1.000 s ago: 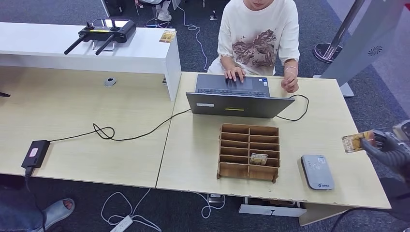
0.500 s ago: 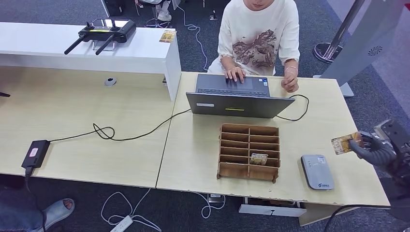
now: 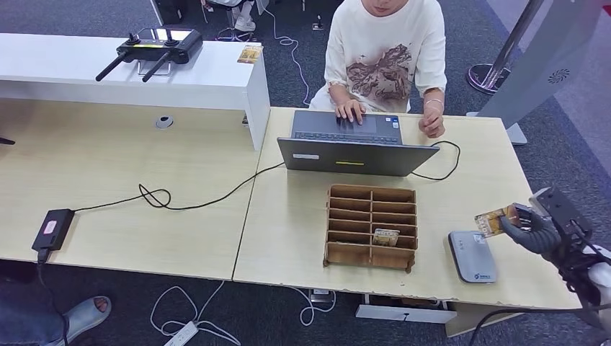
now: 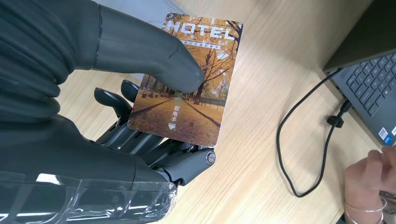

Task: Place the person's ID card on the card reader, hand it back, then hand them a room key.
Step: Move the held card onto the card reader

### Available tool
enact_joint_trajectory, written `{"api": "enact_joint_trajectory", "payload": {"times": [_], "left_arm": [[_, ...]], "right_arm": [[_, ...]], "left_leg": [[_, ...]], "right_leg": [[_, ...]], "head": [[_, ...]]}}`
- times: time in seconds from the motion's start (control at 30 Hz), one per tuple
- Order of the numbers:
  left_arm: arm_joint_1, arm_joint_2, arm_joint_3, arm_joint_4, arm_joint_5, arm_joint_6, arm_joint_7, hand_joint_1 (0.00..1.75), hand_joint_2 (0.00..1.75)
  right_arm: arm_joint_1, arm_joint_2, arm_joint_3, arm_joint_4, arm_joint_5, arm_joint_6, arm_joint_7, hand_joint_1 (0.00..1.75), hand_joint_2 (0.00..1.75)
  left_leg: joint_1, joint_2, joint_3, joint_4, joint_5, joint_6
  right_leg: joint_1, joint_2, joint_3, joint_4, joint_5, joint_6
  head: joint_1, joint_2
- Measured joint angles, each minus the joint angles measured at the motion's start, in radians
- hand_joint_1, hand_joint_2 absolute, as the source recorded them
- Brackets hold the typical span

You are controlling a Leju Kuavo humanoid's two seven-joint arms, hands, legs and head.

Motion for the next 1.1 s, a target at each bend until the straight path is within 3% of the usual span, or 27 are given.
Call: {"api": "enact_joint_trajectory", "payload": {"times": [1.1], "left_arm": [[0.000,0.000,0.000,0.000,0.002,0.010,0.003,0.00,0.00]], "right_arm": [[0.023,0.023,0.008,0.045,0.110,-0.062,0.029,1.75,1.75]], "left_leg": [[0.000,0.000,0.001,0.000,0.000,0.000]], "right_leg": [[0.000,0.000,0.000,0.000,0.000,0.000]], "head": [[0.000,0.000]]}}
